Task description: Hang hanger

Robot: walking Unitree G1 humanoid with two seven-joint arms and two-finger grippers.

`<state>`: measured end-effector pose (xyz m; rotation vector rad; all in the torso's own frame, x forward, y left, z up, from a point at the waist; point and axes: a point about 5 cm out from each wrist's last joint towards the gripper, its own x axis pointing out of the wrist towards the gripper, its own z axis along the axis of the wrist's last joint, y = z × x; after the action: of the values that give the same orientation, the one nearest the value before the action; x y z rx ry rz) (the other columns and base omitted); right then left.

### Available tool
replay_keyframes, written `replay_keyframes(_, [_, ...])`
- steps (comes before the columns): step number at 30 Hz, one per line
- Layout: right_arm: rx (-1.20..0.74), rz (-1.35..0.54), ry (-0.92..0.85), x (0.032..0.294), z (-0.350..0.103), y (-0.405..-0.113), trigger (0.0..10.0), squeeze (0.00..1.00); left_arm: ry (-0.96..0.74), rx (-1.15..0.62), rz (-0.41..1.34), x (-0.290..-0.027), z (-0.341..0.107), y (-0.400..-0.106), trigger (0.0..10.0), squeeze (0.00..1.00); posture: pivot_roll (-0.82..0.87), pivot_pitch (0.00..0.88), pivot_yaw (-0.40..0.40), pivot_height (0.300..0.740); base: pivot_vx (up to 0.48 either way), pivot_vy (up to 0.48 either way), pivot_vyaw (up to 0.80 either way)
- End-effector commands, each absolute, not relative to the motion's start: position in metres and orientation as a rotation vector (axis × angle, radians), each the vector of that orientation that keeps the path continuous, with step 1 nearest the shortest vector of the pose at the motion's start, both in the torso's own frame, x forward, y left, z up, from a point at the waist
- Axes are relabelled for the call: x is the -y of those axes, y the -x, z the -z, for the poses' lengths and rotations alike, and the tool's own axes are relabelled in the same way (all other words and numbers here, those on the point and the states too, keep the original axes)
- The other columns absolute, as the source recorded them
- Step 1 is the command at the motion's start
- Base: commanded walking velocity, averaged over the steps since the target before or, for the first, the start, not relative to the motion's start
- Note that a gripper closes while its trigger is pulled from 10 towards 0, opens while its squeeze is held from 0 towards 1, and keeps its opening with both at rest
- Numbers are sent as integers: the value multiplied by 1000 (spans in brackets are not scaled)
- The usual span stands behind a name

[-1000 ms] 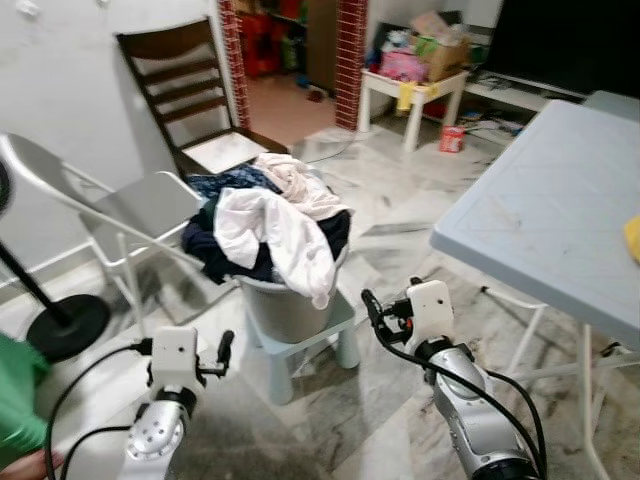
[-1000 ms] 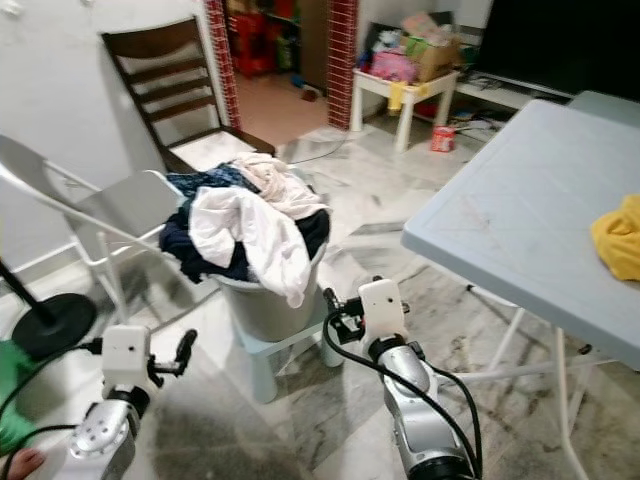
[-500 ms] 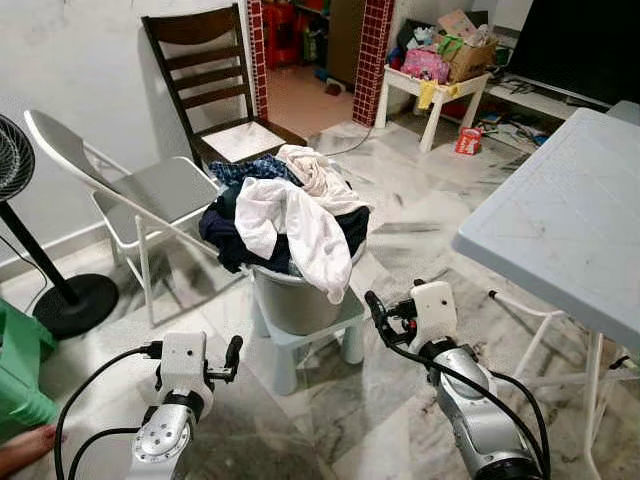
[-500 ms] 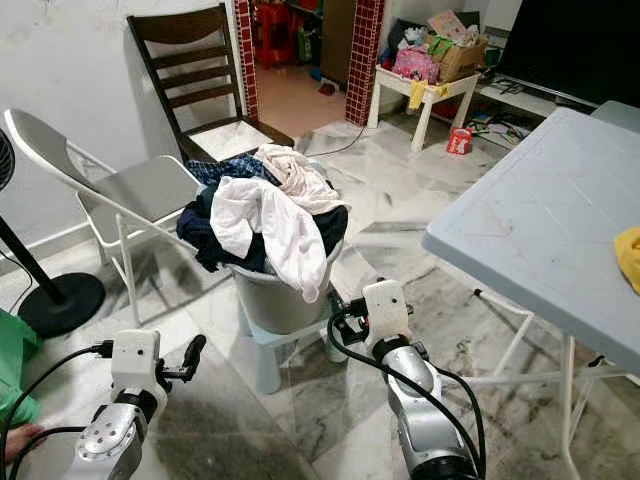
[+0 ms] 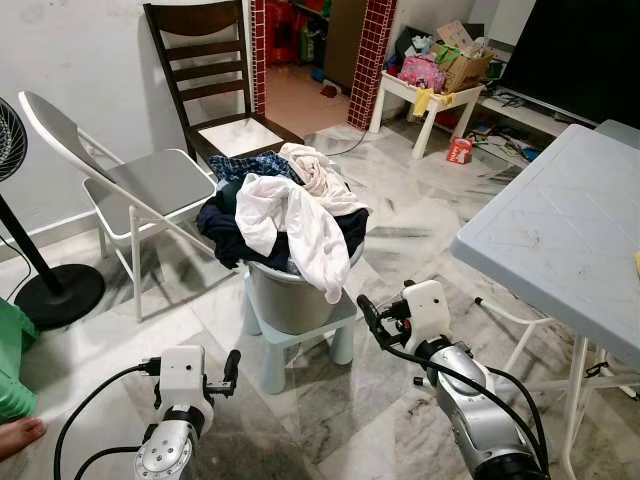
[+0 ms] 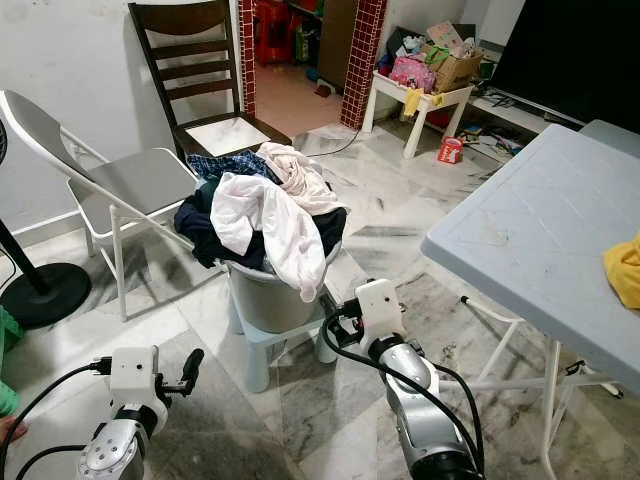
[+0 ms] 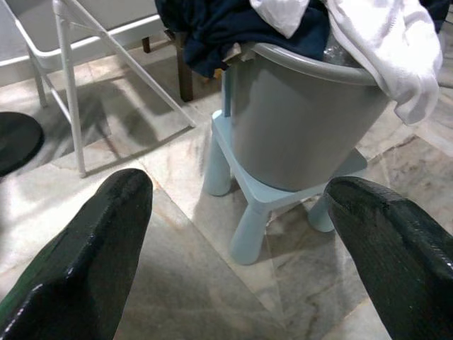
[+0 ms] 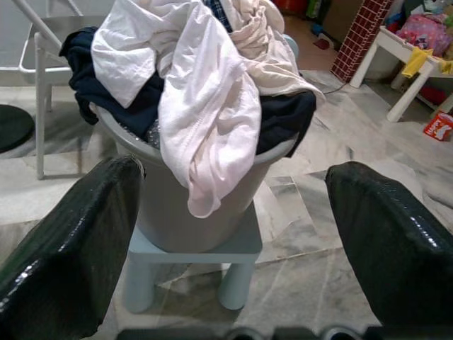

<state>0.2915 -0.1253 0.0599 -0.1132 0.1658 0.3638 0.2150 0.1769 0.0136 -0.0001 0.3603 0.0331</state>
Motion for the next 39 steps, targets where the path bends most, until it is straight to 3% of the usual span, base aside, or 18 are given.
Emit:
replay_keyframes(1, [-174,-368,114,125,-59,-293,10000,0,-8,-357,-31,-179,-14,-217,10000,0,30,0,-92,740,0,0,0])
replay_keyframes(18, [-158,-280,34,115,-52,-288,10000,0,-87,-336,46,-190,-26,-233,10000,0,43,0,32,740,0,0,0])
replay_keyframes(39, [-118,-258,59,110,-55,-299,10000,0,-116,-219,18,-199,-59,-231,10000,0,99,0,12,740,0,0,0])
